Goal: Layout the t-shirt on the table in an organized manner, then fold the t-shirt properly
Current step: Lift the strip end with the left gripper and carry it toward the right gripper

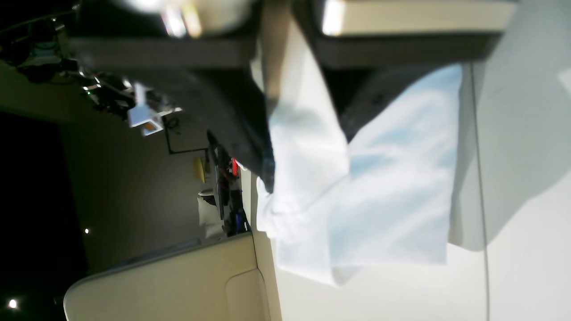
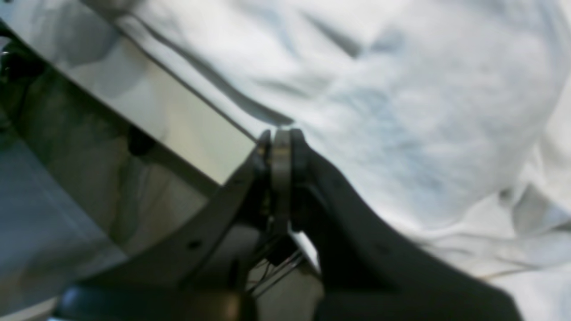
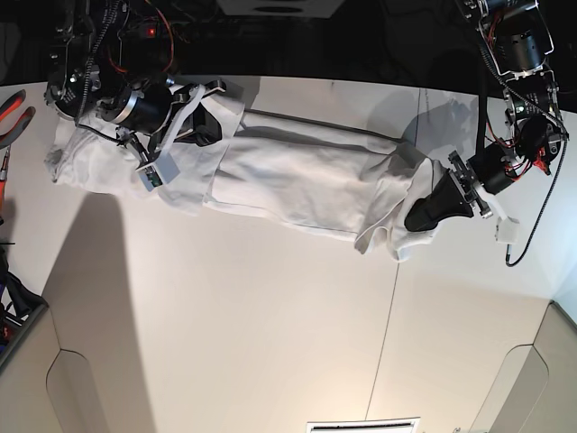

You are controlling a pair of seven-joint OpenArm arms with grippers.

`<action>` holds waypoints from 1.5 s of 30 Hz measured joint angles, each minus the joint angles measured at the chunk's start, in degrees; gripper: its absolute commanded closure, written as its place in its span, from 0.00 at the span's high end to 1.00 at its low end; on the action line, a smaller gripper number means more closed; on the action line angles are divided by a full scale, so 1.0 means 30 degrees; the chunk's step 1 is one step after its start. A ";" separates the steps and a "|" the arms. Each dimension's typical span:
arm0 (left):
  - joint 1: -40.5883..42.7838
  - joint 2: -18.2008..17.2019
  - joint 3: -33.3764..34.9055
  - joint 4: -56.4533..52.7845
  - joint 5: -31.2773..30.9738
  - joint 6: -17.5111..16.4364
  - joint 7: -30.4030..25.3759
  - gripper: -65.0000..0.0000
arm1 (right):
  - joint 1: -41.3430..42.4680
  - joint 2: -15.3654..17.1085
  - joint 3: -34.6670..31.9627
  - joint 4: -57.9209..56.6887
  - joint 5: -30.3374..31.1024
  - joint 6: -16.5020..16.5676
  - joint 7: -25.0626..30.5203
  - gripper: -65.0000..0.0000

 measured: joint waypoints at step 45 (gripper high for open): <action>-0.0175 0.2543 0.5865 0.2586 0.6062 0.0007 -0.4073 0.29 | 0.0969 0.0000 -0.0007 -0.3067 0.0517 -0.0015 0.0670 0.00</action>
